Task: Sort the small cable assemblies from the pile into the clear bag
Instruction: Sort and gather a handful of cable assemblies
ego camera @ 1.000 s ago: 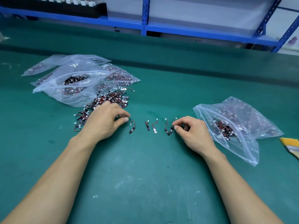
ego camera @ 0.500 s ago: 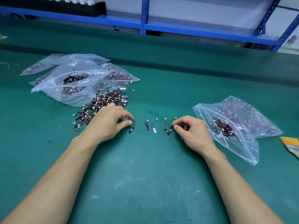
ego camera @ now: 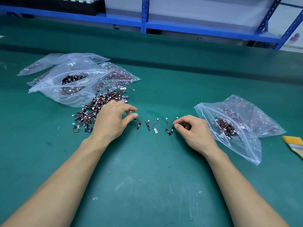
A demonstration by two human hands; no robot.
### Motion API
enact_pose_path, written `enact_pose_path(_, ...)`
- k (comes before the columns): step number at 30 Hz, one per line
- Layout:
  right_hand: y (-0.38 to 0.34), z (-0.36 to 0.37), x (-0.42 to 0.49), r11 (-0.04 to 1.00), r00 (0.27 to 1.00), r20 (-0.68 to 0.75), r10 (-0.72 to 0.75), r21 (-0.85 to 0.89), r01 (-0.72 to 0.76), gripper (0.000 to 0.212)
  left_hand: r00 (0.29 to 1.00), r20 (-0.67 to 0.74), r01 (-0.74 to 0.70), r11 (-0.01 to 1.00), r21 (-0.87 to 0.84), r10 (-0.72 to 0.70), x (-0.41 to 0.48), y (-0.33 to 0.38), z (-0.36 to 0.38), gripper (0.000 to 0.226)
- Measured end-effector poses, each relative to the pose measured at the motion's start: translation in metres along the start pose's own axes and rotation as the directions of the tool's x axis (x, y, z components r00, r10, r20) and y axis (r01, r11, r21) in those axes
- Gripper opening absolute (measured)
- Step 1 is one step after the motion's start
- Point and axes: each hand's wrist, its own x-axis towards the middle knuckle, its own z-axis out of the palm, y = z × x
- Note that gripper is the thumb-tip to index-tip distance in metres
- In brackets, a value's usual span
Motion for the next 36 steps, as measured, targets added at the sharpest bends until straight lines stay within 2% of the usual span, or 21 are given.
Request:
enact_pose_path(2, 0.000, 0.000, 0.000, 1.000, 1.000, -0.005, -0.004, 0.001, 0.004, 0.017, 0.999, -0.035, -0.027, 0.995, -0.093, 0.023, -0.001, 0.001, -0.005, 0.013)
enact_pose_path(4, -0.001, 0.000, 0.000, 1.000, 1.000, -0.010, -0.008, 0.002, 0.008, 0.019, 0.997, 0.011, -0.073, 0.972, -0.221, 0.077, -0.004, 0.005, -0.011, 0.013)
enact_pose_path(7, -0.001, 0.000, 0.000, 1.000, 1.000, -0.013, -0.010, 0.009, 0.010, 0.018, 0.953, 0.259, -0.053, 0.925, -0.377, 0.160, -0.009, 0.013, -0.016, 0.016)
enact_pose_path(10, -0.001, -0.001, 0.001, 1.000, 1.000, -0.010, -0.004, 0.014, 0.004, 0.017, 0.831, 0.532, 0.094, 0.903, -0.418, 0.160, -0.012, 0.017, -0.016, 0.020)
enact_pose_path(12, -0.001, -0.001, 0.001, 1.000, 1.000, -0.007, -0.005, 0.014, 0.005, 0.017, 0.764, 0.628, 0.180, 0.886, -0.428, 0.149, -0.013, 0.018, -0.017, 0.027)
enact_pose_path(13, -0.001, -0.001, 0.001, 1.000, 1.000, -0.005, -0.005, 0.014, 0.005, 0.017, 0.754, 0.639, 0.190, 0.882, -0.432, 0.151, -0.013, 0.018, -0.019, 0.032)
enact_pose_path(16, -0.001, -0.001, 0.001, 1.000, 1.000, -0.004, -0.004, 0.020, 0.004, 0.017, 0.811, 0.569, 0.163, 0.883, -0.439, 0.134, -0.011, 0.014, -0.027, 0.045)
enact_pose_path(18, -0.001, 0.000, 0.001, 1.000, 1.000, -0.006, -0.007, 0.026, 0.007, 0.021, 0.892, 0.447, 0.155, 0.884, -0.440, 0.066, -0.010, 0.010, -0.027, 0.037)
enact_pose_path(20, -0.001, 0.001, 0.001, 0.999, 1.000, -0.012, -0.010, 0.032, 0.011, 0.025, 0.960, 0.281, 0.112, 0.933, -0.341, -0.013, -0.008, 0.005, -0.023, 0.023)
enact_pose_path(22, -0.001, 0.002, 0.001, 0.999, 1.000, -0.015, -0.020, 0.031, 0.020, 0.025, 0.986, 0.166, 0.043, 0.990, -0.135, -0.020, -0.003, -0.001, -0.018, 0.019)
enact_pose_path(26, -0.001, 0.003, 0.001, 0.999, 1.000, -0.014, -0.028, 0.029, 0.028, 0.024, 0.993, 0.114, -0.038, 0.979, 0.199, 0.016, 0.021, -0.012, -0.010, 0.035)
enact_pose_path(28, -0.001, 0.003, 0.001, 0.999, 1.000, -0.018, -0.022, 0.044, 0.022, 0.024, 0.990, 0.141, -0.029, 0.935, 0.355, -0.023, 0.038, -0.016, -0.007, 0.043)
enact_pose_path(31, -0.002, 0.003, 0.000, 0.999, 1.000, -0.014, -0.008, 0.043, 0.009, 0.025, 0.936, 0.320, -0.047, 0.851, 0.524, -0.145, 0.065, -0.024, -0.005, 0.052)
enact_pose_path(34, -0.002, 0.004, 0.000, 0.999, 1.000, -0.016, 0.002, 0.044, -0.002, 0.025, 0.873, 0.452, -0.129, 0.806, 0.577, -0.184, 0.085, -0.030, -0.006, 0.043)
enact_pose_path(36, -0.002, 0.004, 0.000, 0.999, 1.000, -0.014, 0.005, 0.044, -0.004, 0.025, 0.879, 0.453, -0.151, 0.815, 0.559, -0.149, 0.089, -0.032, -0.007, 0.031)
